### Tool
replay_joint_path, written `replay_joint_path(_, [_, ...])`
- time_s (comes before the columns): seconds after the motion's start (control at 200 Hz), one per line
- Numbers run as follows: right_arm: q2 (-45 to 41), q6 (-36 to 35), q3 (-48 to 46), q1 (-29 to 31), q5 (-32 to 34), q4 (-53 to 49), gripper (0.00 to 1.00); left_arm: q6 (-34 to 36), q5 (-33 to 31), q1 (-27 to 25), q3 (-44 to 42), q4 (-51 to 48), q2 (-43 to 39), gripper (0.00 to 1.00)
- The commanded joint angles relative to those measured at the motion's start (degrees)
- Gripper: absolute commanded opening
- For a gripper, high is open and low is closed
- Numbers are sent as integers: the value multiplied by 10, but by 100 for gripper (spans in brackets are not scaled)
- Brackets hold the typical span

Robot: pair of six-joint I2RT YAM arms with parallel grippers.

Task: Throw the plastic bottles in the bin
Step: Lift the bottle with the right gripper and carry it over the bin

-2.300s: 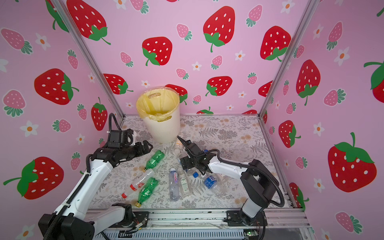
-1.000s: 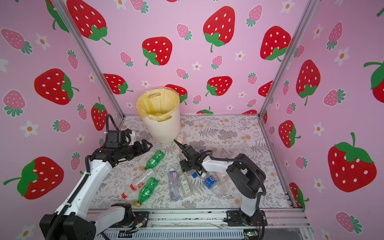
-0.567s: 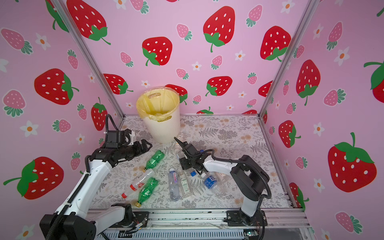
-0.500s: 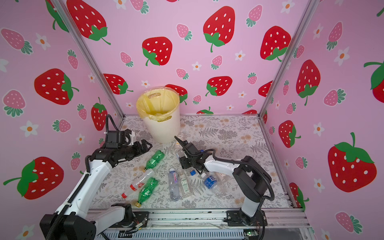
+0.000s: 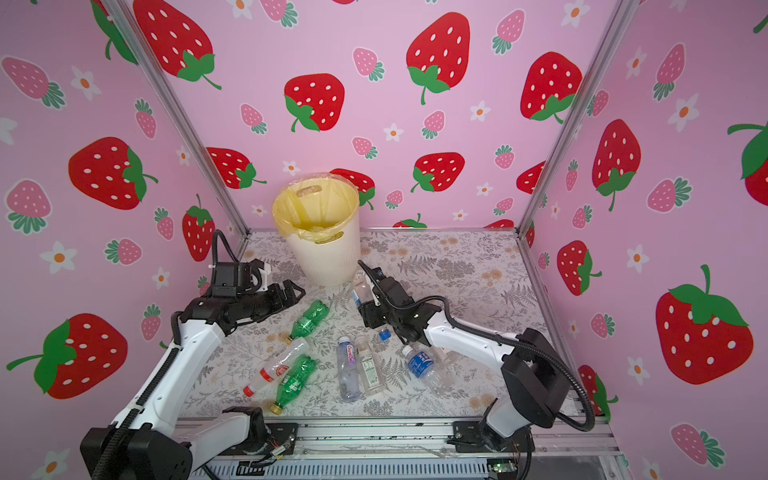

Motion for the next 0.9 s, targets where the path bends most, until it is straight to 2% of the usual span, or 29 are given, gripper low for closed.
replay_joint_path(0.0, [-28, -5, 2, 4, 34, 6, 66, -1, 9, 3, -6, 7, -7, 99])
replay_joint_path(0.37, [-33, -39, 116, -8, 36, -10, 66, -1, -1, 3, -7, 4, -15, 99])
replay_joint_path(0.47, [-41, -46, 137, -12, 52, 3, 66, -1, -5, 3, -7, 3, -14, 99])
replay_joint_path(0.895, [-20, -86, 252, -38, 44, 55, 65, 0, -10, 4, -4, 2, -15, 99])
